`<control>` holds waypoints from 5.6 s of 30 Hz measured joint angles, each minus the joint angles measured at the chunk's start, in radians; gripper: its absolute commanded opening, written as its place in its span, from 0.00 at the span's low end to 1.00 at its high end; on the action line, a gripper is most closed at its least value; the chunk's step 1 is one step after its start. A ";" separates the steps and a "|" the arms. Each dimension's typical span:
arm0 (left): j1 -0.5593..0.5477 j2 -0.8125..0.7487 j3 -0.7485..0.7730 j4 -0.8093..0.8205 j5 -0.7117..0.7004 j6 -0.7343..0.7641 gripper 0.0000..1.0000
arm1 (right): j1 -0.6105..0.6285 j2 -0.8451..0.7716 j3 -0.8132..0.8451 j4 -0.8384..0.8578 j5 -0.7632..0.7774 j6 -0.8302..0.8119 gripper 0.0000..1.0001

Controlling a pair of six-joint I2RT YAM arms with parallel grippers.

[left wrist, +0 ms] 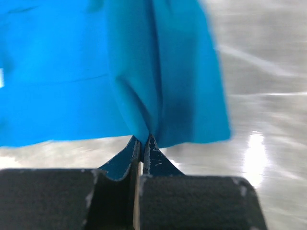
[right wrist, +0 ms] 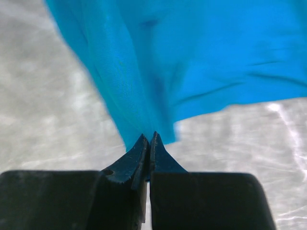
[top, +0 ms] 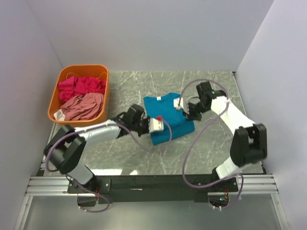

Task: Fold and stack the t-shirts
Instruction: Fold the tshirt, then neatly place the folded tshirt to the corner

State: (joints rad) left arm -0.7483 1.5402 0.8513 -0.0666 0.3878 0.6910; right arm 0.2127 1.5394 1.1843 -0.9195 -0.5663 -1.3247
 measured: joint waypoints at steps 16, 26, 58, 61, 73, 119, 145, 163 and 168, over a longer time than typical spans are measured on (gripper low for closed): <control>0.304 0.401 0.322 0.305 -0.047 -0.051 0.00 | 0.003 0.478 0.446 0.401 0.103 0.476 0.00; 0.309 0.528 0.417 0.410 -0.101 -0.083 0.00 | 0.006 0.595 0.539 0.517 0.198 0.605 0.00; 0.397 0.000 0.480 0.145 -0.378 -0.830 0.99 | -0.179 0.679 0.636 0.380 0.038 1.220 0.69; 0.392 -0.172 0.357 0.129 -0.318 -0.848 0.99 | -0.166 0.680 0.587 0.330 0.018 1.251 0.70; 0.391 -0.681 -0.131 -0.043 -0.278 -0.833 0.99 | -0.140 0.736 0.598 0.226 -0.072 1.295 0.62; 0.391 -0.872 -0.226 -0.055 -0.215 -0.789 0.99 | -0.624 0.832 0.908 0.033 0.551 0.915 0.00; 0.391 -0.863 -0.227 -0.052 -0.190 -0.785 1.00 | -0.524 0.637 0.694 0.239 0.747 0.765 0.50; 0.391 -0.864 -0.227 -0.052 -0.176 -0.784 1.00 | -0.337 0.594 0.632 0.215 0.496 0.883 0.63; 0.391 -0.864 -0.227 -0.052 -0.171 -0.782 1.00 | -0.313 0.639 0.598 0.211 0.521 0.909 0.63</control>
State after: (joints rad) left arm -0.3569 0.6762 0.6247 -0.1184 0.2169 -0.0906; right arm -0.1001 2.1784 1.7824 -0.7082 -0.0456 -0.4160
